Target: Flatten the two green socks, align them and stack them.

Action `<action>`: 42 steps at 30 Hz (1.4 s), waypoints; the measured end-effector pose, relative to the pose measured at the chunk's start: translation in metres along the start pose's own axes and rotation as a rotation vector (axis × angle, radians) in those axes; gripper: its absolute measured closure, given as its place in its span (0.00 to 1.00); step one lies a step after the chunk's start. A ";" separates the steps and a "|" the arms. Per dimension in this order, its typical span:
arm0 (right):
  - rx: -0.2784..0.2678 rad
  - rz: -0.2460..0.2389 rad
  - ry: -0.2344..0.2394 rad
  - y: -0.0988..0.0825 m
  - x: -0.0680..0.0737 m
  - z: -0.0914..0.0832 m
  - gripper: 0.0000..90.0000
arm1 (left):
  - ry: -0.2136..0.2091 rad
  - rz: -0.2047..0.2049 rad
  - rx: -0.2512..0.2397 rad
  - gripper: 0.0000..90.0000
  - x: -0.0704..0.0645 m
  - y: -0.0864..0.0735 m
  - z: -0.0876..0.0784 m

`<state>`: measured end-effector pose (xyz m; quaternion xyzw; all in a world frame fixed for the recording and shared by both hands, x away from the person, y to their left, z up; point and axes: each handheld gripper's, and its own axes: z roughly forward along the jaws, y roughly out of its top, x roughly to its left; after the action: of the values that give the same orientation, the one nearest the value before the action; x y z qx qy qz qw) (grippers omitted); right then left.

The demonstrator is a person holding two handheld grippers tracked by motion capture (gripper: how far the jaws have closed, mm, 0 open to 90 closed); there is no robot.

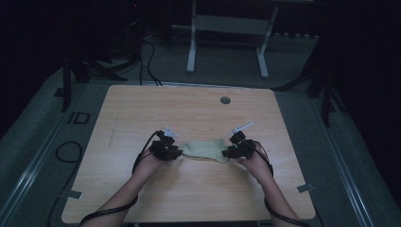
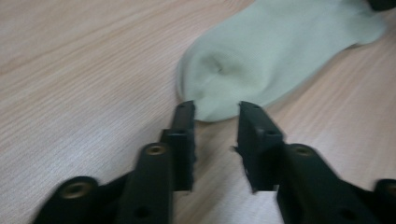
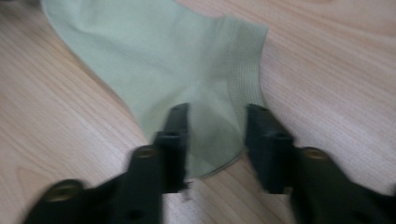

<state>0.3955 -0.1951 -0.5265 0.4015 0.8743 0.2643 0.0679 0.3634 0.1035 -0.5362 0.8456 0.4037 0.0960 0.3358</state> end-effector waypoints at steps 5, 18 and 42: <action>-0.056 -0.011 -0.003 -0.004 -0.001 -0.011 0.42 | -0.015 0.013 -0.023 0.55 -0.003 -0.003 -0.006; -0.121 0.002 -0.030 -0.032 -0.017 -0.026 0.17 | -0.024 0.024 -0.025 0.06 -0.001 -0.025 -0.010; -0.254 -0.005 -0.085 -0.108 -0.036 -0.051 0.14 | 0.033 -0.050 -0.082 0.02 0.015 -0.092 -0.047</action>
<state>0.3310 -0.3010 -0.5419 0.3983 0.8310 0.3556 0.1558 0.2960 0.1786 -0.5613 0.8192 0.4257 0.1181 0.3657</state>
